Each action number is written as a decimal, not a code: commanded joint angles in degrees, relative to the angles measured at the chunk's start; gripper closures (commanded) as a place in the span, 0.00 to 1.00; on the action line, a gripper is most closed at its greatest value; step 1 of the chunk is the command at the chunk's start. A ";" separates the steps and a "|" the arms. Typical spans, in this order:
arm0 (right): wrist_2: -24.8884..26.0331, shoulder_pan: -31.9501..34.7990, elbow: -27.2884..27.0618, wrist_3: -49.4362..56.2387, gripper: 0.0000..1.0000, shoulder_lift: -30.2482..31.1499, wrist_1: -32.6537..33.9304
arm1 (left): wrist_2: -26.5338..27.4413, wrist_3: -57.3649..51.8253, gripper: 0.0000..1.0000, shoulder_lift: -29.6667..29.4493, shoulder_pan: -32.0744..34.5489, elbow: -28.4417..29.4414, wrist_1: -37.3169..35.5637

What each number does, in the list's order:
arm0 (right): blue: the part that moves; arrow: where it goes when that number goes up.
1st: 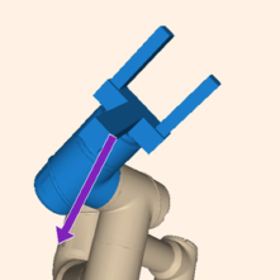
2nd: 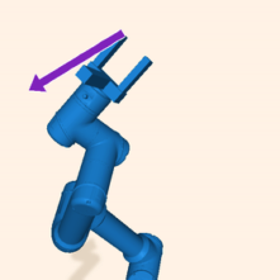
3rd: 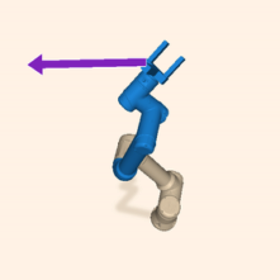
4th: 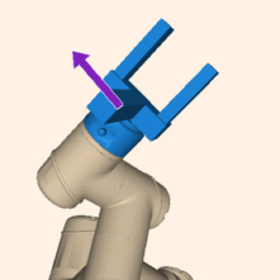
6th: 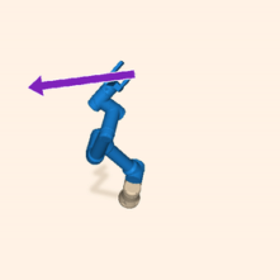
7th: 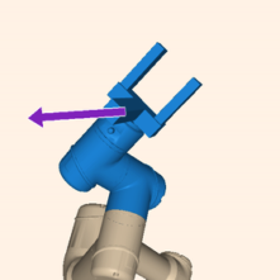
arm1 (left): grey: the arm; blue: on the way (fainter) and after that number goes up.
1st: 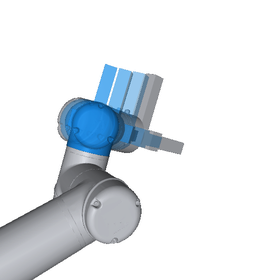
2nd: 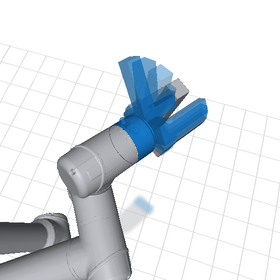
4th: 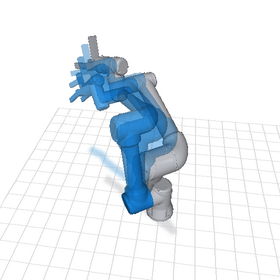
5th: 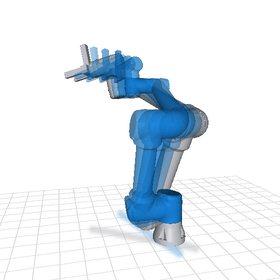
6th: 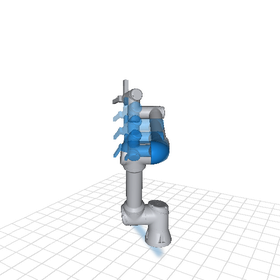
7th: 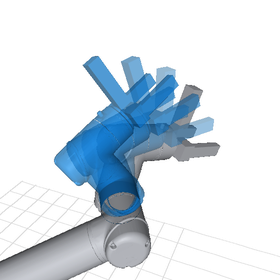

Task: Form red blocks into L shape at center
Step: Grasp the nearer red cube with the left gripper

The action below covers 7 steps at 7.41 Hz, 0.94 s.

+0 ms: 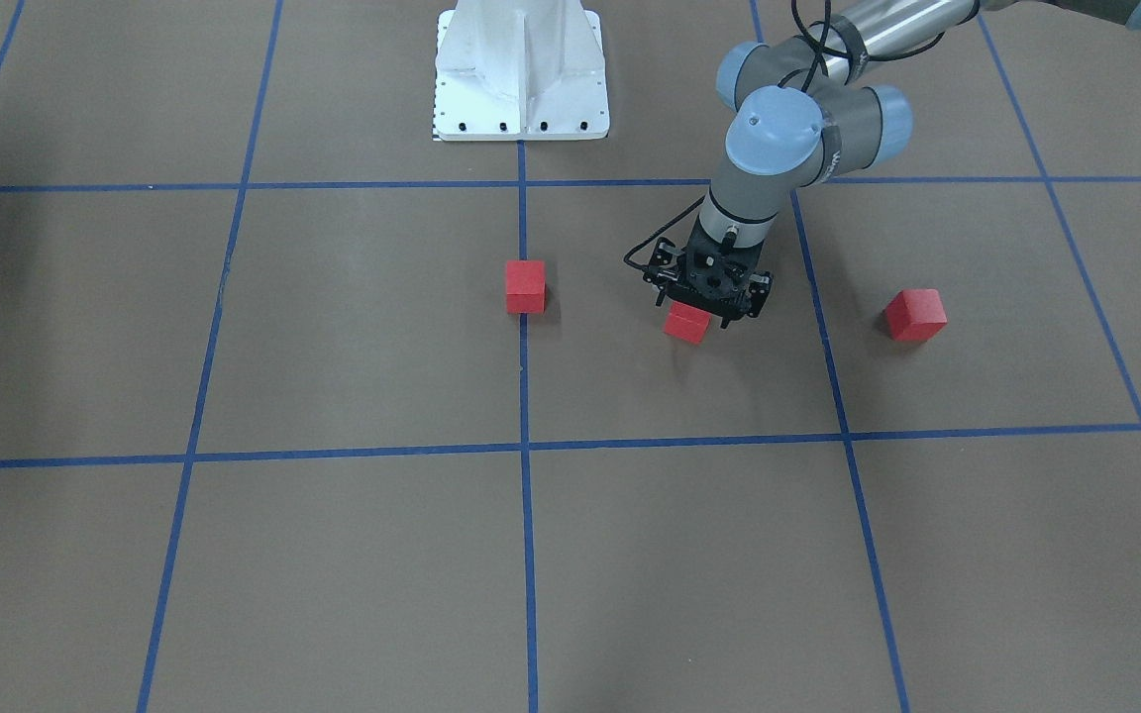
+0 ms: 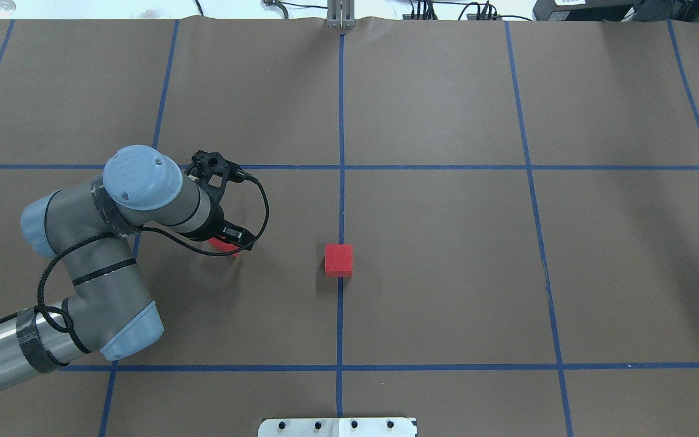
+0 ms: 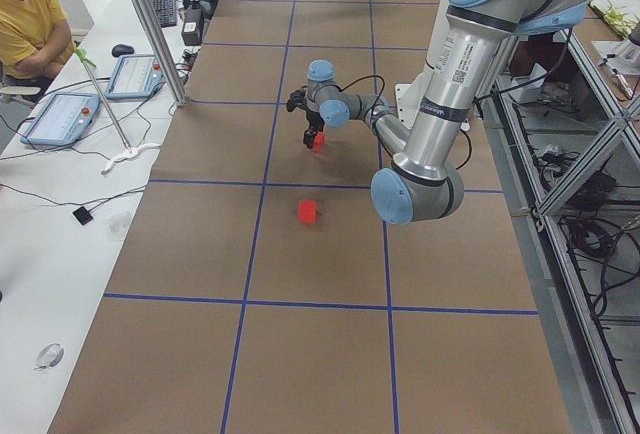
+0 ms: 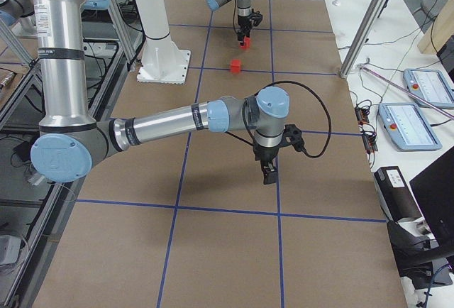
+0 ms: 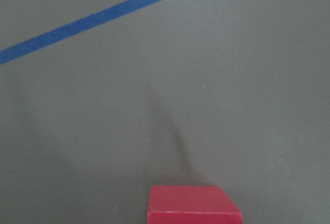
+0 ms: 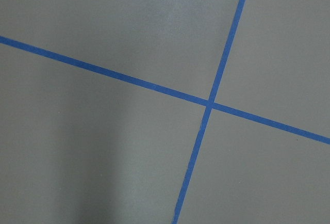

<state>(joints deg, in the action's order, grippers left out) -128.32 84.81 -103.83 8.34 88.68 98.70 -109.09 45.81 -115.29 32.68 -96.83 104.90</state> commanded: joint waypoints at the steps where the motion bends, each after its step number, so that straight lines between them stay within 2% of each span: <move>1: 0.00 0.00 0.03 0.01 0.00 0.09 0.00 | 0.02 0.86 0.10 -0.55 -0.86 0.77 0.04; 7: 0.00 0.00 0.03 0.01 0.00 0.09 0.00 | 0.02 0.59 0.14 -0.64 -0.87 1.30 0.04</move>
<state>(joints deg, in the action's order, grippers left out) -128.32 84.81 -103.80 8.30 88.77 98.70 -109.07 46.51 -116.00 31.82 -95.58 104.94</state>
